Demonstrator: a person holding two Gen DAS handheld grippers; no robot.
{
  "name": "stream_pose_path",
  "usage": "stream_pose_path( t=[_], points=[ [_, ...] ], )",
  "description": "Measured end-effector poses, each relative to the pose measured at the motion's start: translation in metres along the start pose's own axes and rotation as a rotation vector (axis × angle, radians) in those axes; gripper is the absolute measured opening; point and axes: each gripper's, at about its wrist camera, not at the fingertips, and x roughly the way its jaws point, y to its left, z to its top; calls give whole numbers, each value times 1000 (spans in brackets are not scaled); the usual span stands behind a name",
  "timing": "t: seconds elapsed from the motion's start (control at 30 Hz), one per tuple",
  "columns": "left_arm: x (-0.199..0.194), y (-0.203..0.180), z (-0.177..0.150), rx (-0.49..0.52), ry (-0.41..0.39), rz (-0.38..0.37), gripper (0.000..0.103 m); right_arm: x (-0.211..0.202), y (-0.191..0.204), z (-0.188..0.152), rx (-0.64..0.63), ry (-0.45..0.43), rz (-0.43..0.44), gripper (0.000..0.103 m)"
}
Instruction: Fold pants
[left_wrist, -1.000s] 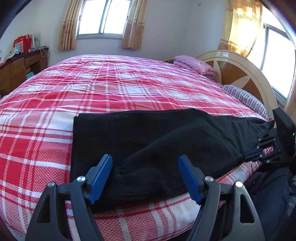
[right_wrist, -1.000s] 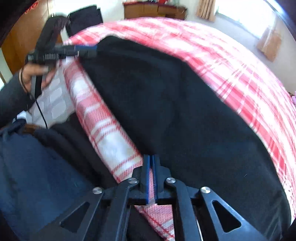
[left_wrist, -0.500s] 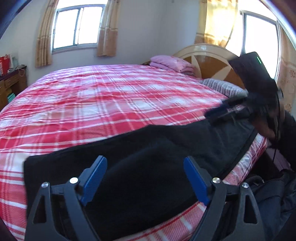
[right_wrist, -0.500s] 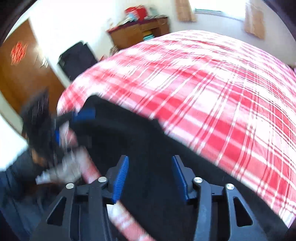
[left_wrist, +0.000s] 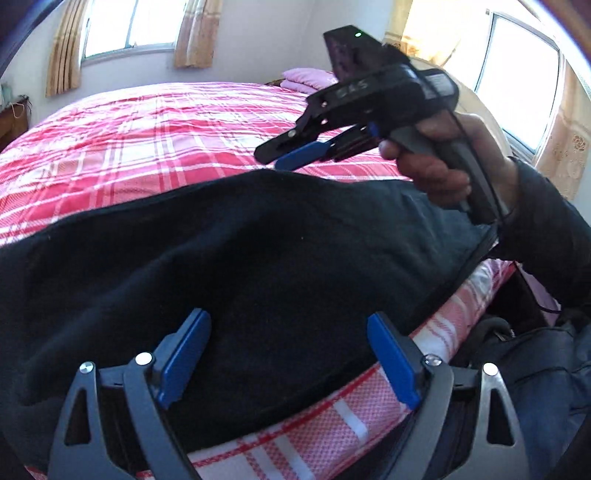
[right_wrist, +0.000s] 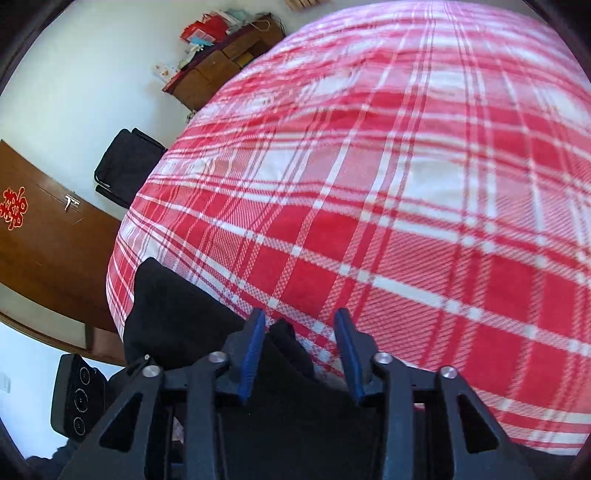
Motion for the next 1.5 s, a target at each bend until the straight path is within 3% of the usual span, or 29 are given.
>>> stream_pose_path(
  t=[0.17, 0.33, 0.43, 0.6, 0.67, 0.8, 0.87, 0.93, 0.97, 1.0, 1.1, 1.23, 1.37, 1.5],
  points=[
    [0, -7, -4, 48, 16, 14, 89, 9, 3, -6, 9, 35, 33, 7],
    [-3, -10, -6, 89, 41, 4, 91, -12, 24, -15, -58, -57, 33, 4],
    [-3, -9, -8, 92, 37, -7, 91, -21, 30, -10, -77, -123, -27, 3],
    [-2, -14, -12, 123, 32, 6, 95, 5, 11, -4, -49, -93, -118, 1],
    [-1, -17, -13, 130, 26, 6, 98, 12, 3, -6, -36, -78, -120, 1],
    [-4, -19, -8, 115, 12, 2, 98, -6, -8, -12, 1, -111, -41, 4],
    [-8, -18, -4, 85, 1, -17, 98, -29, -18, -18, 18, -150, -71, 8],
    [-12, -21, 1, 73, -14, -27, 98, -62, -33, -30, 28, -192, -102, 26],
    [-13, -24, 3, 80, -20, -25, 98, -76, -40, -35, 40, -208, -113, 41],
    [-14, -27, 5, 91, -27, -21, 98, -96, -50, -45, 56, -230, -125, 45],
    [-12, -43, 13, 137, -31, -30, 98, -161, -78, -79, 101, -296, -172, 45],
    [2, -65, 24, 206, -6, -69, 98, -260, -117, -141, 190, -420, -324, 45],
    [21, -93, 39, 273, 12, -111, 98, -368, -169, -209, 370, -577, -524, 45],
    [40, -120, 61, 322, 5, -160, 98, -427, -223, -257, 556, -635, -617, 45]
  ],
)
